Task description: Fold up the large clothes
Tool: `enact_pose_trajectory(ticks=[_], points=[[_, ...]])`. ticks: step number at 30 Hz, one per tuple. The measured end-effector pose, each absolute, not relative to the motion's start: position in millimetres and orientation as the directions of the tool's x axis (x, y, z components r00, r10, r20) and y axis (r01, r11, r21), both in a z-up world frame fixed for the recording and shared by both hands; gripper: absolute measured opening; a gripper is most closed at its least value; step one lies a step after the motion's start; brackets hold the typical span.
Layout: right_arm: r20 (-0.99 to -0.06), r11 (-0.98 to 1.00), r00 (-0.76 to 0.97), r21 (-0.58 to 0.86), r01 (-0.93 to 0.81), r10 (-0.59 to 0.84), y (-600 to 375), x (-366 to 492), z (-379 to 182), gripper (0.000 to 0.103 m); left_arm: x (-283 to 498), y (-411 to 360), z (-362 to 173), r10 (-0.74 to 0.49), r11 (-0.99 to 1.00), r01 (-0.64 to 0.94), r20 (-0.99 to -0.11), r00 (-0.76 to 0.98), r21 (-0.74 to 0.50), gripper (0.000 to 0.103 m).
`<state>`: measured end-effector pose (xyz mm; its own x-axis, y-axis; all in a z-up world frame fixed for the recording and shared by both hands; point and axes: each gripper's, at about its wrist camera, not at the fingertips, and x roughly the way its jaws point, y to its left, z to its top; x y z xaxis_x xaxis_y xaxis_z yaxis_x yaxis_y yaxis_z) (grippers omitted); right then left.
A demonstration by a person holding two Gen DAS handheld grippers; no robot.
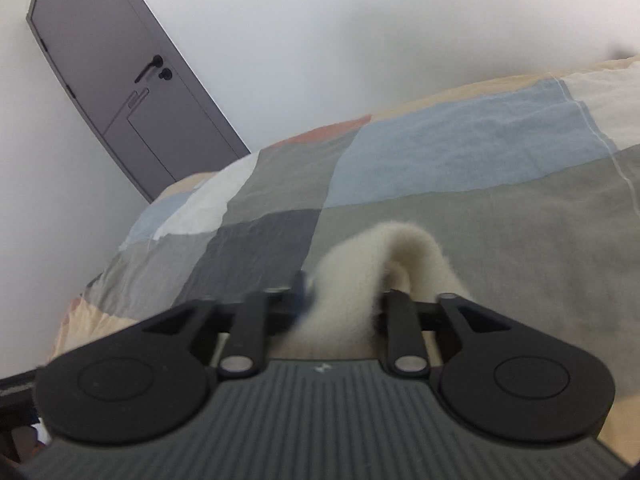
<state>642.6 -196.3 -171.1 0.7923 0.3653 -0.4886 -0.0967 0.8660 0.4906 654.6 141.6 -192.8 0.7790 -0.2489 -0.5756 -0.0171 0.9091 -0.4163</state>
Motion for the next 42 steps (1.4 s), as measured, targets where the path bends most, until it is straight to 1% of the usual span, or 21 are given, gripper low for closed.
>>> enact_pose_trajectory(ticks=[2,3,10,15,18,22,26,29,31,37,40,41,42], points=[[-0.482,0.852,0.785,0.512,-0.11,0.39,-198,632,-161,0.055,631,138,-172,-0.243,0.913,-0.011,-0.565,0.788,-0.408,0.065],[-0.476,0.851,0.786,0.512,-0.117,0.394,-200,623,-156,0.056,620,137,-165,-0.239,0.914,-0.012,-0.562,0.792,-0.405,0.065],[-0.434,0.87,0.809,0.459,-0.18,0.396,-203,531,-107,0.056,518,132,-118,-0.262,0.896,0.005,-0.52,0.813,-0.445,0.065],[-0.409,0.874,0.821,0.439,-0.207,0.4,-211,452,-79,0.056,435,116,-94,-0.263,0.905,0.025,-0.514,0.817,-0.424,0.065],[-0.413,0.871,0.816,0.446,-0.207,0.405,-215,409,-66,0.056,388,107,-88,-0.26,0.907,0.023,-0.515,0.817,-0.421,0.065],[-0.409,0.865,0.814,0.456,-0.21,0.414,-221,351,-54,0.056,328,101,-93,-0.267,0.894,0.006,-0.522,0.81,-0.448,0.065],[-0.447,0.873,0.792,0.44,-0.209,0.415,-220,299,-58,0.056,278,98,-109,-0.266,0.883,-0.024,-0.542,0.798,-0.468,0.065],[-0.472,0.871,0.773,0.448,-0.204,0.423,-220,265,-68,0.056,248,94,-121,-0.256,0.889,-0.036,-0.558,0.789,-0.457,0.065],[-0.487,0.868,0.763,0.457,-0.192,0.426,-221,247,-76,0.056,232,92,-131,-0.254,0.886,-0.05,-0.572,0.78,-0.461,0.065],[-0.521,0.849,0.729,0.504,-0.157,0.444,-222,203,-101,0.056,202,97,-162,-0.299,0.822,-0.104,-0.579,0.759,-0.561,0.065],[-0.542,0.826,0.709,0.554,-0.102,0.451,-225,187,-114,0.057,195,97,-170,-0.31,0.8,-0.125,-0.582,0.752,-0.587,0.065],[-0.547,0.813,0.7,0.576,-0.085,0.46,-226,183,-120,0.06,194,97,-173,-0.32,0.788,-0.13,-0.581,0.748,-0.602,0.065],[-0.55,0.8,0.691,0.596,-0.068,0.469,-227,180,-125,0.066,193,98,-177,-0.332,0.775,-0.136,-0.582,0.743,-0.617,0.065]])
